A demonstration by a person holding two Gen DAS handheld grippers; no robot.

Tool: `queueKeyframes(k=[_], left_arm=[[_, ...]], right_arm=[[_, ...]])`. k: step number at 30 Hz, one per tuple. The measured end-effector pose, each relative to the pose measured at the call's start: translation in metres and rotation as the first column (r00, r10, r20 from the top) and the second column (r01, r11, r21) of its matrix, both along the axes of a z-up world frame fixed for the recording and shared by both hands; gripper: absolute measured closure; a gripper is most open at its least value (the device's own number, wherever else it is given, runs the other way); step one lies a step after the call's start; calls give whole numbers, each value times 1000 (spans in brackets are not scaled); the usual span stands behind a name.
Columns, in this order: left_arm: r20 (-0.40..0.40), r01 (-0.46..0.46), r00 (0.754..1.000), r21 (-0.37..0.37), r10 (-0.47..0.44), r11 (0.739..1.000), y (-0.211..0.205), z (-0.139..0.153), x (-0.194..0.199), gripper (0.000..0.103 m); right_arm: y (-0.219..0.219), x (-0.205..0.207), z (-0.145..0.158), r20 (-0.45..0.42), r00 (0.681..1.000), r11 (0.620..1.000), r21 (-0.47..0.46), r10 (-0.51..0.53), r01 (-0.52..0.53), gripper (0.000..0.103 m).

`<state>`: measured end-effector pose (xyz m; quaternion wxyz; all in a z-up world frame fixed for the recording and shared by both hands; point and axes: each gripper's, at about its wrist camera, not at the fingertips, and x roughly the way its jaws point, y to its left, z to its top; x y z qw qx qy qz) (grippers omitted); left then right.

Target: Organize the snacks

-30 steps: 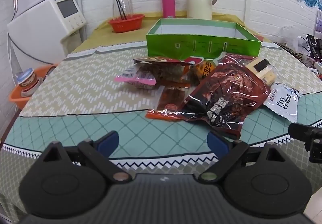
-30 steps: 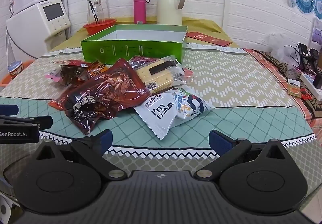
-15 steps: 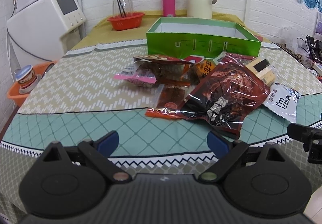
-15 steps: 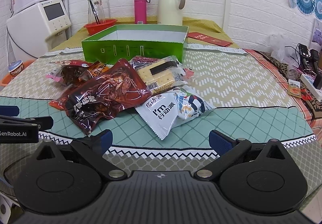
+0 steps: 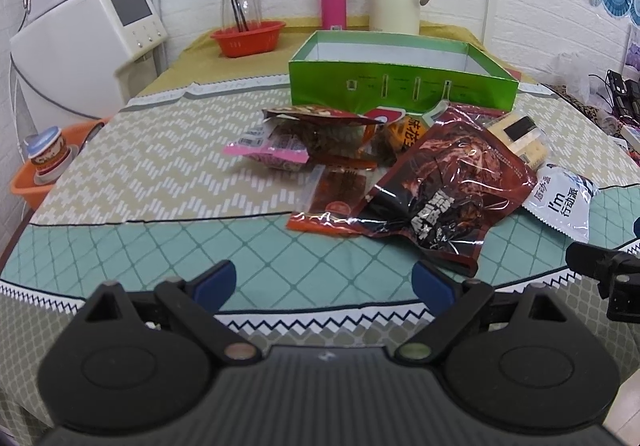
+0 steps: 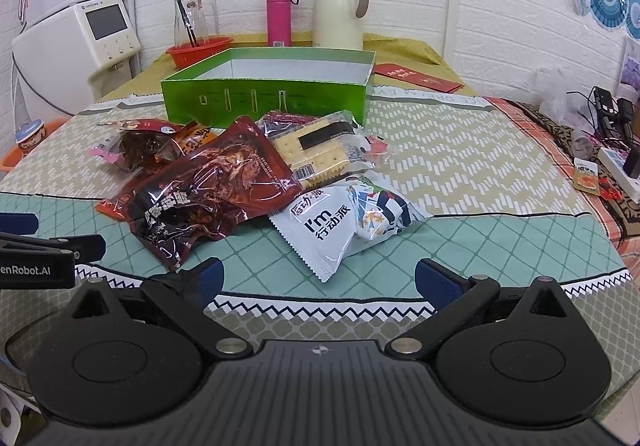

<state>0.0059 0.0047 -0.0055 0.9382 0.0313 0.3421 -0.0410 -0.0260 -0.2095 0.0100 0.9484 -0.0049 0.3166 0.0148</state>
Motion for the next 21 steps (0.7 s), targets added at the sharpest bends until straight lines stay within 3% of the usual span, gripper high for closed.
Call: queueKeyframes(k=[21], left_arm=[[-17, 19, 1000, -7, -19, 1000, 1, -3, 11, 10]], right_arm=[[7, 13, -2, 13, 1000, 999, -34, 20, -20, 0]])
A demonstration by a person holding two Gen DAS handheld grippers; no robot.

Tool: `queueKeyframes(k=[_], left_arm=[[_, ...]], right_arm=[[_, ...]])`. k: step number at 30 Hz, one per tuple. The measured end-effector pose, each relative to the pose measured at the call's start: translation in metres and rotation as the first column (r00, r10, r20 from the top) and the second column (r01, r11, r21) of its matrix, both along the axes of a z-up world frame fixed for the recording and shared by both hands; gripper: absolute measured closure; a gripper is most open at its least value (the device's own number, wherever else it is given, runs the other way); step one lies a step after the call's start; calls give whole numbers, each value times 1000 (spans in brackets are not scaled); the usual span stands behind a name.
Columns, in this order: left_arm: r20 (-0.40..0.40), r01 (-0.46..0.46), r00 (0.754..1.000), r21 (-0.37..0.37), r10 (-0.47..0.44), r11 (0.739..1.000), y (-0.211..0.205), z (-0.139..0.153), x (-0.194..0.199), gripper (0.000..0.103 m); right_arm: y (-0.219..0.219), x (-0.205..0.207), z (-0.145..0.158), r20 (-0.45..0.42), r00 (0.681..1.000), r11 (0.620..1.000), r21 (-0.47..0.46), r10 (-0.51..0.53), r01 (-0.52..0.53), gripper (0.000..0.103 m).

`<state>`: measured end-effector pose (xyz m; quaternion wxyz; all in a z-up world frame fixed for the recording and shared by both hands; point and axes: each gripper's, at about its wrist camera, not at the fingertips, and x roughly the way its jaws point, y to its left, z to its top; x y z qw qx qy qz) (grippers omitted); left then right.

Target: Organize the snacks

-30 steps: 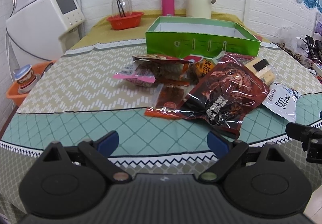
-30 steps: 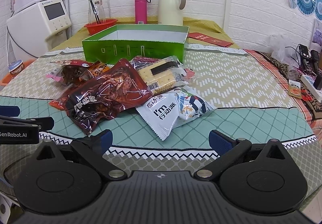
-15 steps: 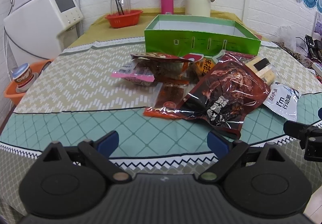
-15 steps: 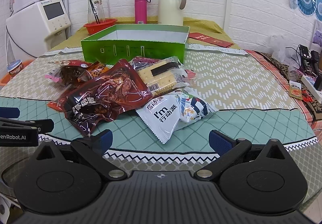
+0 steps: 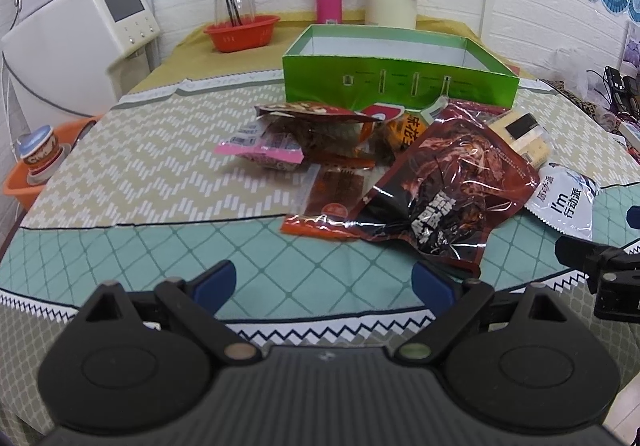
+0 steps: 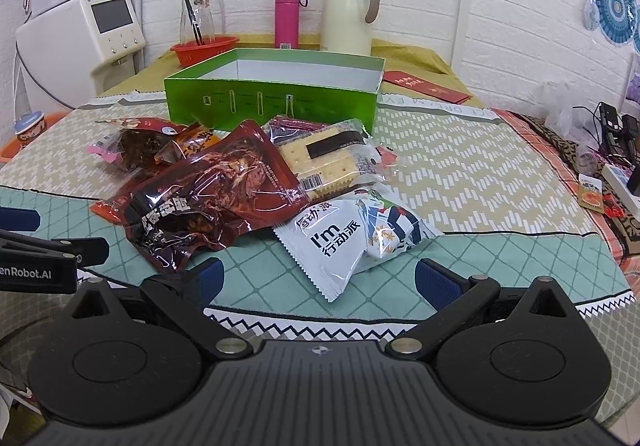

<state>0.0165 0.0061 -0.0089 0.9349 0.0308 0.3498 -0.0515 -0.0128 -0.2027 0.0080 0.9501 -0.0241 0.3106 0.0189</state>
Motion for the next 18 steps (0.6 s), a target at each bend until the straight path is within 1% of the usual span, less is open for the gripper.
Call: queueKeyframes(k=[18], left_arm=[[-10, 6, 1000, -3, -6, 1000, -1, -1, 6, 10]], right_arm=[[0, 5, -2, 2, 1000, 1000, -3, 5, -5, 0]])
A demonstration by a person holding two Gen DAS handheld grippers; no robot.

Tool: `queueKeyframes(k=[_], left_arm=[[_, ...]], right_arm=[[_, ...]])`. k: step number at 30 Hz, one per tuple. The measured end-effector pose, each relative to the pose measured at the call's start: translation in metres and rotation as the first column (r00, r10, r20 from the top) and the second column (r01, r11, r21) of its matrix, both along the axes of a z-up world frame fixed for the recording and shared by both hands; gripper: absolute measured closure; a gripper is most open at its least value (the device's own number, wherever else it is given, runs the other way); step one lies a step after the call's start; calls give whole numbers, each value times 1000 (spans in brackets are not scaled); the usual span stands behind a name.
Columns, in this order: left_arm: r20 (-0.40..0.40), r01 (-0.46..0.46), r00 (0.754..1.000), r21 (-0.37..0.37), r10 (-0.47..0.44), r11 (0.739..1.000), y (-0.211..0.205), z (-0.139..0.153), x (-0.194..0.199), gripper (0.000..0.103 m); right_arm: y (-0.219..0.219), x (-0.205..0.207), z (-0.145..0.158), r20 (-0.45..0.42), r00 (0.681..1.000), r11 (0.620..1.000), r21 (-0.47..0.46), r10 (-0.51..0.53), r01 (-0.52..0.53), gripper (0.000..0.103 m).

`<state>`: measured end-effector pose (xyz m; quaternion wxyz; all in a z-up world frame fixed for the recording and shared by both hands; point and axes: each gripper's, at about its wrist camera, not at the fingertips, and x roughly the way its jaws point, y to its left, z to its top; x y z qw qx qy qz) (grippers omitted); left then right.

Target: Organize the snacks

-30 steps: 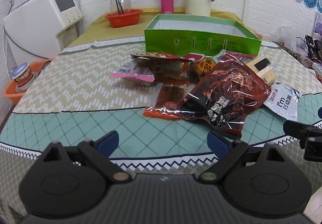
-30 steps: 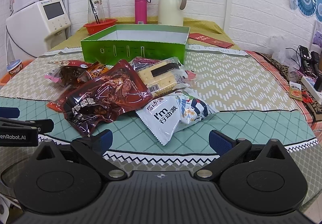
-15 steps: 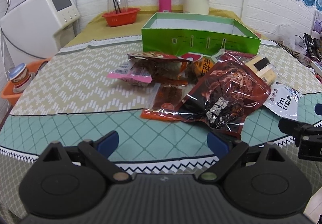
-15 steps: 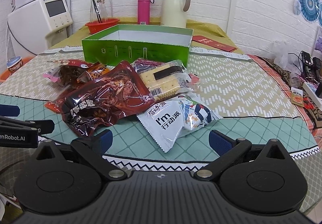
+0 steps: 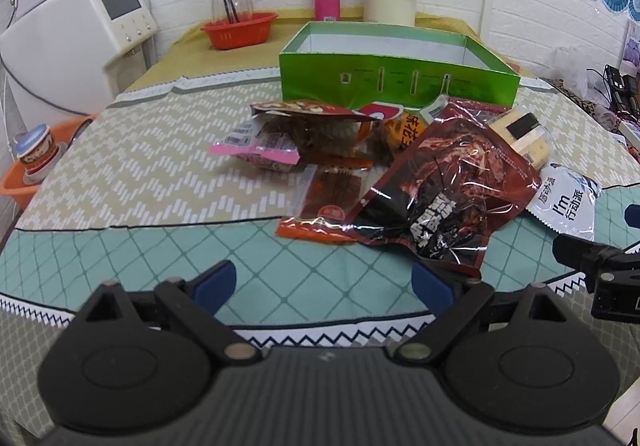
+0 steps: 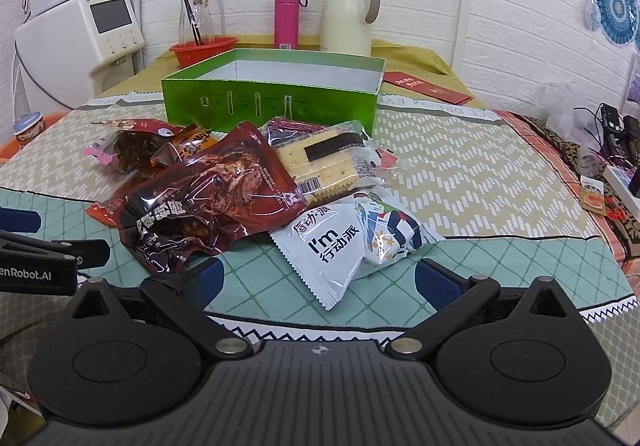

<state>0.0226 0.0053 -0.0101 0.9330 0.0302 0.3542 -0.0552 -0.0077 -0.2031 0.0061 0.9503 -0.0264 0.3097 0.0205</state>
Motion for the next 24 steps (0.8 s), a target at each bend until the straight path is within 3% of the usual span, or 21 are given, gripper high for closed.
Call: queueKeyframes(k=[4, 9, 12, 17, 24], left_arm=[[9, 16, 1000, 1, -16, 1000, 1, 1, 3, 10], [18, 26, 1000, -79, -25, 997, 16, 7, 16, 10], [-13, 107, 994, -175, -111, 979, 23, 6, 28, 10], [-68, 143, 984, -276, -167, 951, 21, 5, 45, 10], [-57, 248, 963, -210, -265, 946, 7, -2, 62, 13]], right_arm=[[-1, 3, 2, 24, 1000, 1000, 0, 3, -3, 0], [-6, 6, 12, 173, 984, 998, 27, 49, -54, 0], [-6, 22, 14, 133, 987, 994, 59, 85, -93, 0], [1, 48, 4, 45, 987, 983, 94, 156, -160, 0], [-1, 61, -3, 36, 981, 975, 110, 190, -193, 0]])
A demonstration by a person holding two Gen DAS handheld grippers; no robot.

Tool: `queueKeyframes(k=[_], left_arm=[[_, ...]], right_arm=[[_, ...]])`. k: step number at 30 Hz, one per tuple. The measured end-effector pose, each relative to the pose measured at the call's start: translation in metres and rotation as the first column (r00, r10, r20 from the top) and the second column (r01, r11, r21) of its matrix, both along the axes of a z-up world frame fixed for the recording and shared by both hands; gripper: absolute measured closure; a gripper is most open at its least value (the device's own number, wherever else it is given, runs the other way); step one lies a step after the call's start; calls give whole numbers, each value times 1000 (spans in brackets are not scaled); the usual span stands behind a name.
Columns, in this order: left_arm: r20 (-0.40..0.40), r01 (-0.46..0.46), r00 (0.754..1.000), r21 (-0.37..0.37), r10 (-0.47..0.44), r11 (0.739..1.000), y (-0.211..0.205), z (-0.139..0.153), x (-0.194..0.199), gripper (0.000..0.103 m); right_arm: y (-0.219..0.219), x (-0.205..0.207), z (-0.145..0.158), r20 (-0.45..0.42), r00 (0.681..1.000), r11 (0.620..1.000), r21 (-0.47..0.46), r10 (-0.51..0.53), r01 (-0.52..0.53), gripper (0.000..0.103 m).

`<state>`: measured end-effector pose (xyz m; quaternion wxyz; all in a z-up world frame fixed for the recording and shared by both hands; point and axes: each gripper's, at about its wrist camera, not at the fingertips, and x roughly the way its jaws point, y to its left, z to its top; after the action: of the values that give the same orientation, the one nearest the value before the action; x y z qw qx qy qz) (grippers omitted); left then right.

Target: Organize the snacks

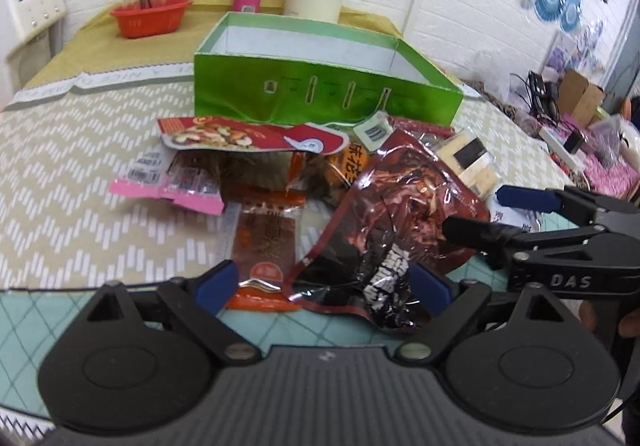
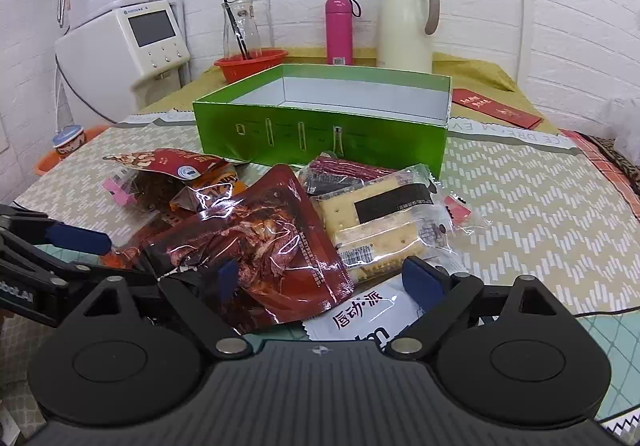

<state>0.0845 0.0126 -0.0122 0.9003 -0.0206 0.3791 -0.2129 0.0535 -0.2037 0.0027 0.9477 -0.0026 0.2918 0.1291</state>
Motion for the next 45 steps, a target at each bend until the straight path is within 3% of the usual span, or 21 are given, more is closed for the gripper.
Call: queueKeyframes(k=[2, 4, 6, 11, 15, 18, 23, 27, 28, 32, 33, 35, 36, 37, 38, 40, 45], left_arm=[[-3, 14, 1000, -1, -14, 1000, 2, -1, 3, 16], [-4, 49, 999, -6, -49, 999, 1, 1, 5, 26], [-12, 70, 997, -19, -70, 997, -1, 2, 9, 28], [-18, 137, 990, -14, -137, 990, -11, 4, 19, 35], [-26, 154, 988, -34, -155, 987, -6, 3, 22, 36], [-38, 171, 984, -49, -173, 984, -7, 5, 25, 43], [-56, 209, 975, -98, -215, 973, -2, 5, 17, 57], [-62, 215, 973, -113, -223, 970, -1, 3, 9, 56], [-61, 203, 976, -106, -211, 973, -2, 4, 10, 50], [-81, 207, 972, -135, -219, 969, -12, -2, 22, 46], [-82, 201, 973, -142, -214, 969, -14, -4, 23, 46], [-73, 194, 976, -145, -206, 970, -18, -3, 21, 53], [-58, 181, 980, -136, -190, 974, -19, 1, 16, 69], [-37, 170, 984, -118, -175, 978, -19, 5, 10, 73], [-21, 158, 987, -109, -161, 981, -18, 8, 5, 74], [-6, 140, 990, -122, -142, 983, -13, 15, -2, 80], [39, 117, 993, -169, -112, 979, -7, 37, -4, 81]], right_arm=[[-1, -2, -1, -3, 1000, 1000, -5, 16, -16, 0], [-1, -3, -1, -4, 999, 999, -12, 36, -36, 0], [0, 0, -3, -7, 999, 999, -2, 48, -48, 0], [7, -1, 1, -11, 1000, 999, -40, -18, 17, 0], [-1, -33, 11, 20, 998, 998, 0, -63, 63, 0], [-4, -43, 8, -35, 998, 997, 59, -45, 47, 0], [-5, -33, -11, -147, 988, 977, 199, -42, 71, 27], [-11, -22, -16, -165, 984, 932, 340, -73, 126, 27], [-10, -21, -17, -170, 983, 924, 358, -75, 133, 27], [-6, -22, -18, -150, 985, 920, 368, -85, 136, 28], [-7, -21, -19, -140, 985, 918, 369, -100, 145, 32], [-10, -19, -20, -137, 984, 908, 389, -113, 158, 38], [-11, -20, -19, -137, 984, 904, 397, -115, 161, 41], [-12, -23, -16, -122, 986, 904, 399, -114, 154, 54], [-11, -28, -13, -103, 989, 909, 394, -102, 135, 62], [-9, -34, -6, -75, 993, 916, 384, -93, 115, 66], [-9, -35, 17, 8, 997, 927, 369, -73, 65, 67]])
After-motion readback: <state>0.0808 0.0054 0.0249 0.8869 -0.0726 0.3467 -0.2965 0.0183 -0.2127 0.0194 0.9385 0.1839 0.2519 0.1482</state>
